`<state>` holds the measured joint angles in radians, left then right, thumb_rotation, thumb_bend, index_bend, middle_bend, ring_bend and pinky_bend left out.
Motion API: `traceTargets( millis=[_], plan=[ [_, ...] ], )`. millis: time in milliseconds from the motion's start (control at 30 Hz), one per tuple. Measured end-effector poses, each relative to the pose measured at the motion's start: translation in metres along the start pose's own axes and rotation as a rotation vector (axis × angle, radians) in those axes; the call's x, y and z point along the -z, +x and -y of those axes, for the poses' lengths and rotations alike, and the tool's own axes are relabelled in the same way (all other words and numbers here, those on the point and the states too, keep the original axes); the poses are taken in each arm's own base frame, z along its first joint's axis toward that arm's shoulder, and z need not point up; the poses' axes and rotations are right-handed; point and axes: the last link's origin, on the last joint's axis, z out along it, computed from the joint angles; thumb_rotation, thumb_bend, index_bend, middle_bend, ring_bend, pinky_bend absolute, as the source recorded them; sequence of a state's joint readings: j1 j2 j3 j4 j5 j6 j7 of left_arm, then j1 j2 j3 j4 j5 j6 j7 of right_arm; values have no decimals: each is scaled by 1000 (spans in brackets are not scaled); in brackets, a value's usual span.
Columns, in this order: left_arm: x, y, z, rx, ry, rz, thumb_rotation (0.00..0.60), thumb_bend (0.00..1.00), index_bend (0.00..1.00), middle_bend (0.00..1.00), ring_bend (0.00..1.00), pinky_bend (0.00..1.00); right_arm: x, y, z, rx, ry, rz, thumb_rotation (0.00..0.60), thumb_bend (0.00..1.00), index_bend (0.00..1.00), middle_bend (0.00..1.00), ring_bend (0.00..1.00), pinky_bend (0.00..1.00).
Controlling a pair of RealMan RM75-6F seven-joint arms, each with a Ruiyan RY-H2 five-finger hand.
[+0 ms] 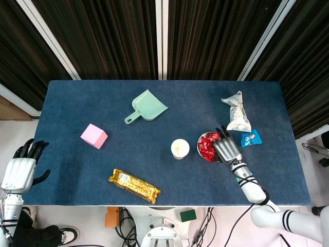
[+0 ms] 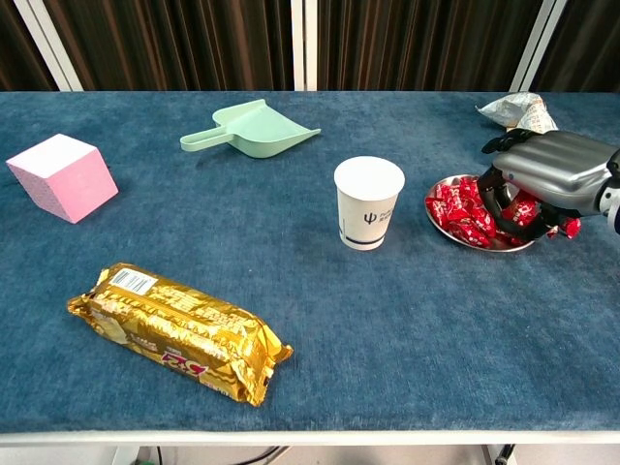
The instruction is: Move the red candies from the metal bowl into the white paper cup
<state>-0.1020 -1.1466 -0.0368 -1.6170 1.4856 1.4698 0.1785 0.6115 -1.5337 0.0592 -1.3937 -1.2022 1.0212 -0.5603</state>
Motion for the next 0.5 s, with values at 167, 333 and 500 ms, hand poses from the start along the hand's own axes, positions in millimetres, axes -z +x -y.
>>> traceTargets(
  millis=[167, 333, 500],
  plan=[
    [0, 0, 0, 0, 0, 1, 600, 185, 172, 155, 58, 203, -1, -1, 1, 1, -2, -25, 600, 523, 801, 660, 145, 0],
    [0, 0, 0, 1, 0, 1, 600, 185, 172, 155, 57, 203, -3, -3, 2, -4, -3, -52, 600, 543, 848, 705, 174, 0],
    [0, 0, 0, 1, 0, 1, 600, 185, 173, 155, 57, 203, -3, -1, 2, -12, -4, -67, 600, 547, 872, 721, 184, 0]
  ],
)
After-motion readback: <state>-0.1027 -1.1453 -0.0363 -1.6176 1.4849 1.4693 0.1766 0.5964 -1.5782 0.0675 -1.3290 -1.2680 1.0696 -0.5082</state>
